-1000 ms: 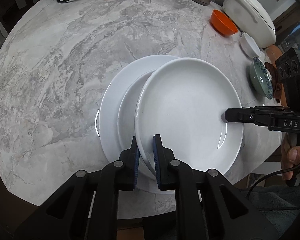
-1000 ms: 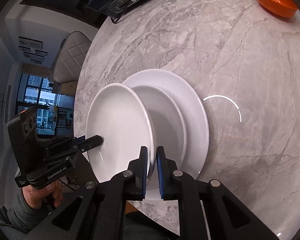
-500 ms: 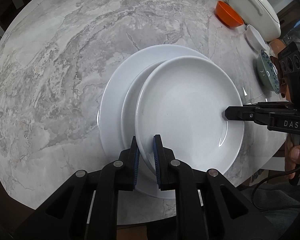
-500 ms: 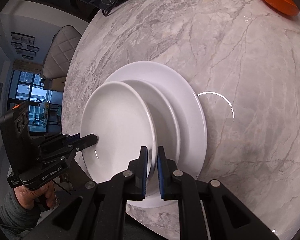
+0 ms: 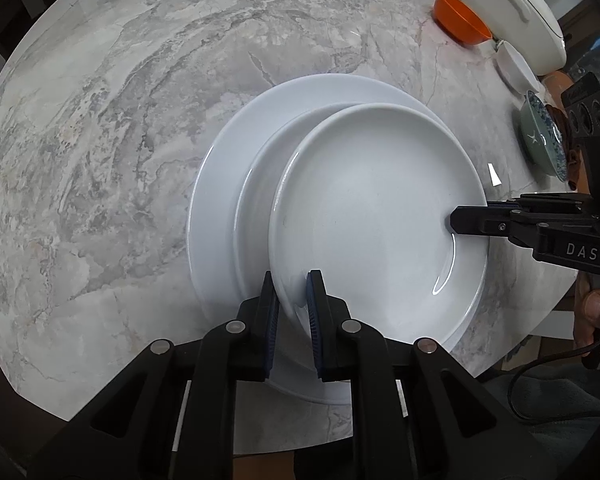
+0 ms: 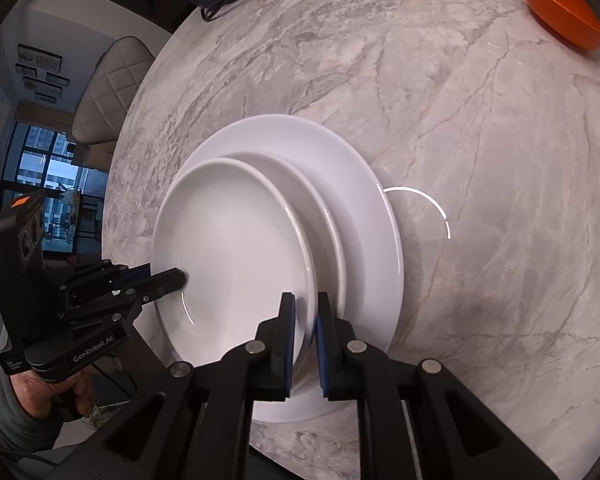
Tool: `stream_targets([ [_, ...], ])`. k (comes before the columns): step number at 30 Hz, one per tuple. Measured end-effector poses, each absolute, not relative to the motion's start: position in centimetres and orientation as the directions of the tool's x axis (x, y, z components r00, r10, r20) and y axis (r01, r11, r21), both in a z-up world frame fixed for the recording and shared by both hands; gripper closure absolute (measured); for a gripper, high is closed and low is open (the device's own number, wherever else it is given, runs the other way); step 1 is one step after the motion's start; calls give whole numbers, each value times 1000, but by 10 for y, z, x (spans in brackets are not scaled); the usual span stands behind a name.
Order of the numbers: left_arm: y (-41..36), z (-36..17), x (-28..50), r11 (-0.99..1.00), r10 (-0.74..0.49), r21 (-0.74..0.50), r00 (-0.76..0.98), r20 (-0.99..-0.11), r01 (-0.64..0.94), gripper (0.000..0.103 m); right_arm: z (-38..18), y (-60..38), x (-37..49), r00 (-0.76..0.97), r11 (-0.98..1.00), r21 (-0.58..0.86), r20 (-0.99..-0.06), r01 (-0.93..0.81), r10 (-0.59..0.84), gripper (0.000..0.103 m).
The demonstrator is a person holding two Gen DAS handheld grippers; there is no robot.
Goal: Organize plates and bowls
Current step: 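Open both grippers to release the deep plate on the stack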
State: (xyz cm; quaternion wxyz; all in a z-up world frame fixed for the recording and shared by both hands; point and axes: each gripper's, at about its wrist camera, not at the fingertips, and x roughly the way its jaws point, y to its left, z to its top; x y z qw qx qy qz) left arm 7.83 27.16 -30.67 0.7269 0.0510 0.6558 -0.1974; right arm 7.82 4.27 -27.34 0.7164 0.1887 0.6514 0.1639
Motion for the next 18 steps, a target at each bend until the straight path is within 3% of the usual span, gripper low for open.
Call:
stream_targets([
  [7, 274, -307, 79, 925, -223, -187, 72, -972, 330, 88, -273, 47, 79, 106, 886, 463, -881, -8, 461, 90],
  [10, 275, -306, 78, 920, -244, -207, 74, -967, 333, 80, -272, 49, 79, 112, 898, 440, -891, -28, 440, 91],
  [13, 271, -303, 74, 909, -269, -229, 71, -960, 348, 62, -271, 52, 79, 117, 906, 420, -899, -45, 422, 92],
  [15, 265, -301, 71, 900, -282, -237, 75, -956, 366, 43, -270, 53, 79, 120, 911, 409, -903, -55, 412, 92],
  [18, 258, -300, 68, 892, -282, -231, 77, -956, 389, 34, -270, 55, 78, 127, 918, 390, -909, -68, 396, 92],
])
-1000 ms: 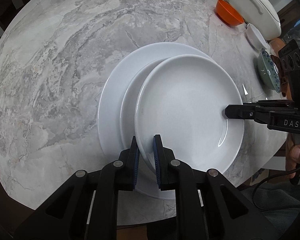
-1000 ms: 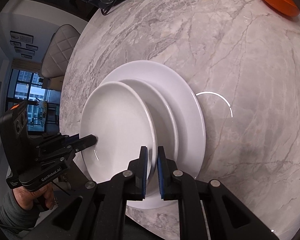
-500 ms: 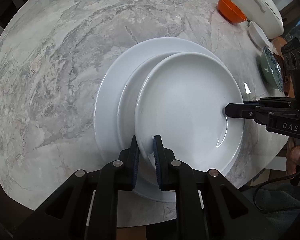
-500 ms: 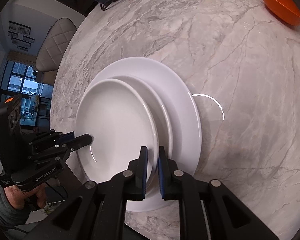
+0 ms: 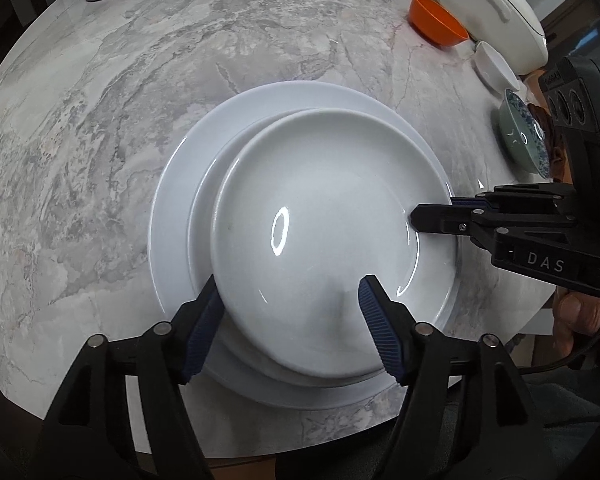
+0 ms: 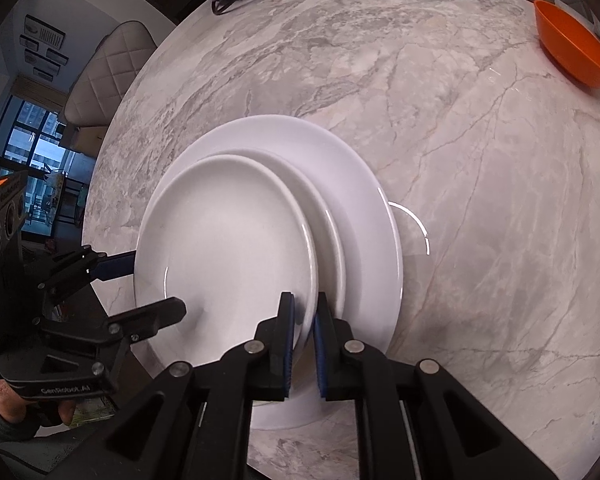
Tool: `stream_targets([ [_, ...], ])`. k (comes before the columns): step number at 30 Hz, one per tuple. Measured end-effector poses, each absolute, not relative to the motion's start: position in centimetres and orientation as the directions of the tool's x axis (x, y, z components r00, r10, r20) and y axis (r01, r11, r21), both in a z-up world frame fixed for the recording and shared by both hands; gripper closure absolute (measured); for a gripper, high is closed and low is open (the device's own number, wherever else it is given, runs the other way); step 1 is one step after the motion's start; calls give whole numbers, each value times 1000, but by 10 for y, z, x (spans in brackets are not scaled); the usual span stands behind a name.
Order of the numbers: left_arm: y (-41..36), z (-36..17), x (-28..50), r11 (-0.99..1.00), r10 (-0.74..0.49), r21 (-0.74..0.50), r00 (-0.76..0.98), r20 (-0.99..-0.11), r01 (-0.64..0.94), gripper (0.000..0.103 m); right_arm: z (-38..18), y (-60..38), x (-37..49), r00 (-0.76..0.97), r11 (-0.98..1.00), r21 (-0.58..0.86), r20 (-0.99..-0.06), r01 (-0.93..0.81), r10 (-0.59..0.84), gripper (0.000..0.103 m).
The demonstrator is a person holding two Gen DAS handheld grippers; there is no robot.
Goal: Organize plates and bowls
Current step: 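Open both grippers to release the deep plate on the stack, then move both grippers to the blue-patterned green bowl and grasp its rim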
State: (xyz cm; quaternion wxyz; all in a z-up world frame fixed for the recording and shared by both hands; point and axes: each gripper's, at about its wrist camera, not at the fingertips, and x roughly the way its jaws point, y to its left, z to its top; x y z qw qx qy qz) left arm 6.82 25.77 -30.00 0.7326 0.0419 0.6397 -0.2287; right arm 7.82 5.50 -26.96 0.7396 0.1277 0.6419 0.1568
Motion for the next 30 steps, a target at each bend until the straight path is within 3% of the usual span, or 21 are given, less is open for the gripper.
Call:
stream_targets([
  [7, 265, -287, 69, 888, -300, -242, 93, -950, 392, 26, -269, 57, 77, 141, 925, 375, -914, -59, 380, 93],
  [8, 267, -283, 68, 887, -301, -241, 99, -948, 393, 22, -269, 58, 77, 144, 926, 372, -915, -58, 376, 91],
  [12, 276, -266, 69, 886, -322, -251, 127, -938, 389, 21, -268, 59, 77, 159, 931, 360, -918, -54, 364, 85],
  [20, 285, -231, 77, 890, -378, -295, 205, -903, 347, 21, -246, 66, 73, 221, 938, 334, -911, -94, 347, 42],
  [24, 267, -216, 72, 870, -419, -325, 210, -883, 370, 1, -226, 53, 61, 276, 927, 365, -886, -80, 373, 31],
  [26, 252, -205, 68, 861, -445, -329, 262, -856, 387, 1, -213, 38, 53, 310, 916, 396, -865, -60, 394, 22],
  [30, 225, -175, 62, 831, -547, -427, 384, -744, 357, 1, -188, -14, 34, 381, 884, 467, -818, 5, 430, 21],
])
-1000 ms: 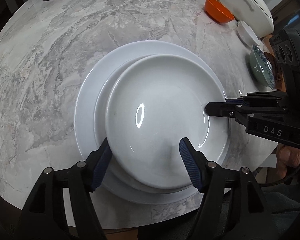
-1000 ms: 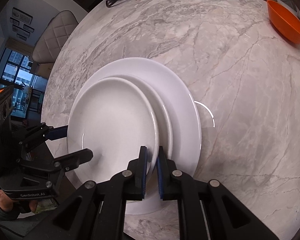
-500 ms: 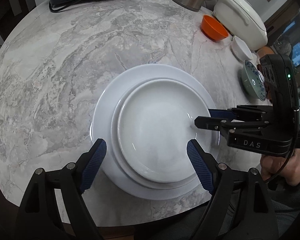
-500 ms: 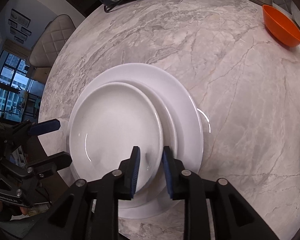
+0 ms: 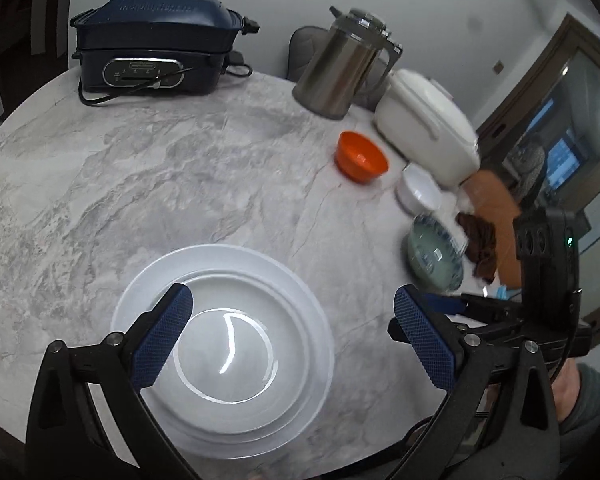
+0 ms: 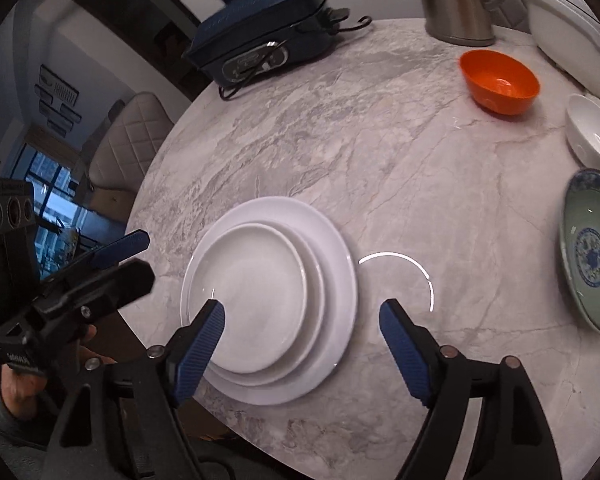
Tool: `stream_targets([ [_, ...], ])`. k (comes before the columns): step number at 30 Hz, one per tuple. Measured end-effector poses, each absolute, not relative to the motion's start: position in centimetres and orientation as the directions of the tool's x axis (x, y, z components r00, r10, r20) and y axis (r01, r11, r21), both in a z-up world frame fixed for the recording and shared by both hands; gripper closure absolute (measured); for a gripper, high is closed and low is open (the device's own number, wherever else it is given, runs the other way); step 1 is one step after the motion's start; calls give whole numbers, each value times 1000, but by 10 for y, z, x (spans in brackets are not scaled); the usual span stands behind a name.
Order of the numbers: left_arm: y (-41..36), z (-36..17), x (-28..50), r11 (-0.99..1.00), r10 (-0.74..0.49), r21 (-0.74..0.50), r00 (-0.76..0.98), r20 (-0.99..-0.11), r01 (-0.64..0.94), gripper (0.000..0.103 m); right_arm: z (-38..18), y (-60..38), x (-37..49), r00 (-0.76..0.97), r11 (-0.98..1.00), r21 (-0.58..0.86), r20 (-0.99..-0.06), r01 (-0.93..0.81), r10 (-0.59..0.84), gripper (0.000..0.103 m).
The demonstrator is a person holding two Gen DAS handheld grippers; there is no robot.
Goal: Organize plates and bowls
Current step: 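Move both grippers to the blue-patterned green bowl and grasp its rim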
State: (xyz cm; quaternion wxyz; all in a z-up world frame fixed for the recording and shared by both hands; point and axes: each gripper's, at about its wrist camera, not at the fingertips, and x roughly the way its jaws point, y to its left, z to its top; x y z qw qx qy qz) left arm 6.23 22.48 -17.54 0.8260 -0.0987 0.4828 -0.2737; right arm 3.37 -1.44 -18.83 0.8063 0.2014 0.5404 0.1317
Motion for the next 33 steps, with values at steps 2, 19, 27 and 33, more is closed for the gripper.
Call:
stream_targets([
  [2, 203, -170, 66, 819, -568, -464, 362, -739, 336, 1, -179, -53, 23, 421, 866, 495, -801, 65, 426, 20],
  [19, -65, -255, 97, 870, -347, -250, 167, -923, 426, 3, -220, -349, 7, 459, 717, 637, -746, 283, 482, 27],
  [27, -90, -301, 130, 869, -346, -295, 60, -936, 396, 32, -271, -350, 30, 356, 652, 709, -702, 269, 617, 47],
  [33, -105, -320, 134, 845, -376, -349, -13, -927, 405, 56, -288, -356, 30, 343, 619, 729, -684, 292, 644, 48],
])
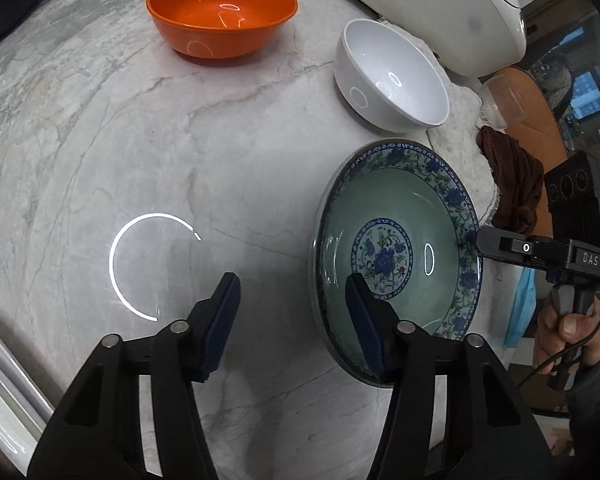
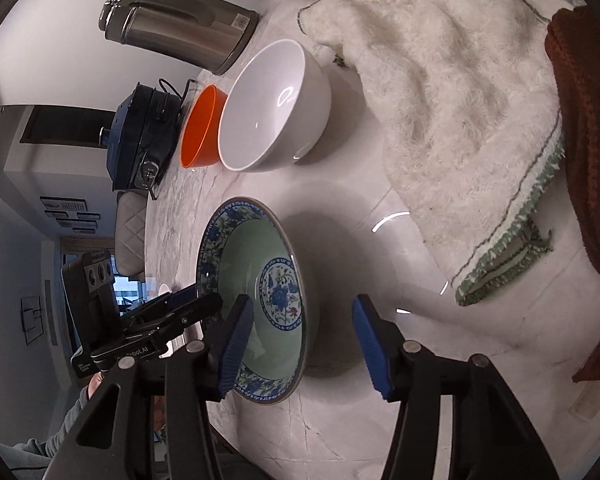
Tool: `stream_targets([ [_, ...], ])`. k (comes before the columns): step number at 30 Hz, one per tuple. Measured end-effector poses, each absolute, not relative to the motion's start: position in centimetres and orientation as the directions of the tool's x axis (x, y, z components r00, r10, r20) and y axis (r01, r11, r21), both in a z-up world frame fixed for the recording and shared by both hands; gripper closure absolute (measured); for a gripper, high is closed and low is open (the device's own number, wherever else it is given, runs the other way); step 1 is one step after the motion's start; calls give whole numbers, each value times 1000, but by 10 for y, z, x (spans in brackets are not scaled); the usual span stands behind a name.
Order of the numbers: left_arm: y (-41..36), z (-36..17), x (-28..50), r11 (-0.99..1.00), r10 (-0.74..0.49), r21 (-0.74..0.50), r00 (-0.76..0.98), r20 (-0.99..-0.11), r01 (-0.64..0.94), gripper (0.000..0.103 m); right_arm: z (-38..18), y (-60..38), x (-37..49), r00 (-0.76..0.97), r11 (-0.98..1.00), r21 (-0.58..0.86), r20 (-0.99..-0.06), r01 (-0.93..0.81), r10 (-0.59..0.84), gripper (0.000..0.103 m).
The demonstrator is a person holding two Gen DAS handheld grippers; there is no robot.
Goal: Organize plates and bowls
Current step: 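Move both grippers to the blue-patterned green bowl and grasp its rim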
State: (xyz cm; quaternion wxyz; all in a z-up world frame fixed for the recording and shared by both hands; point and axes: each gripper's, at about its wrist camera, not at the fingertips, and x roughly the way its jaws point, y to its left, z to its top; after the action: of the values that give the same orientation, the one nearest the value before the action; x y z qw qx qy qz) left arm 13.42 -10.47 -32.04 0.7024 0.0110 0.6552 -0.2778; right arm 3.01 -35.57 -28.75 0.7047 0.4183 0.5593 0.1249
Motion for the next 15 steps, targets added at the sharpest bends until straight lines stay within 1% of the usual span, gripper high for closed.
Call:
stream_targets([
  [2, -108, -324, 134, 842, -380, -354, -19, -925, 407, 58, -290, -358, 29, 338, 617, 729, -684, 297, 646, 50],
  [3, -109, -326, 134, 842, -381, -357, -24, -924, 405, 64, -292, -359, 29, 333, 614, 730, -683, 299, 650, 50],
  [5, -110, -329, 135, 843, -379, -358, -29, -925, 402, 71, -295, -359, 30, 319, 614, 728, -686, 305, 655, 53],
  [7, -111, -331, 134, 842, -380, -360, -32, -924, 401, 71, -298, -358, 31, 308, 616, 724, -689, 310, 656, 56],
  [9, -113, -332, 133, 839, -382, -364, -38, -923, 404, 73, -301, -359, 34, 296, 617, 720, -694, 319, 657, 64],
  [10, -112, -333, 132, 836, -385, -369, -45, -922, 405, 74, -303, -359, 34, 292, 616, 718, -695, 324, 657, 70],
  [12, -112, -334, 131, 829, -401, -388, -55, -914, 403, 81, -305, -357, 36, 288, 614, 718, -695, 328, 659, 73],
  [13, -113, -333, 131, 824, -409, -398, -61, -910, 403, 84, -304, -356, 37, 288, 614, 719, -694, 325, 660, 77],
  [14, -114, -333, 130, 821, -414, -404, -65, -908, 403, 88, -304, -355, 38, 284, 614, 722, -691, 320, 664, 83],
  [15, -115, -333, 130, 818, -419, -410, -69, -905, 403, 94, -302, -353, 39, 285, 610, 726, -687, 317, 669, 86],
])
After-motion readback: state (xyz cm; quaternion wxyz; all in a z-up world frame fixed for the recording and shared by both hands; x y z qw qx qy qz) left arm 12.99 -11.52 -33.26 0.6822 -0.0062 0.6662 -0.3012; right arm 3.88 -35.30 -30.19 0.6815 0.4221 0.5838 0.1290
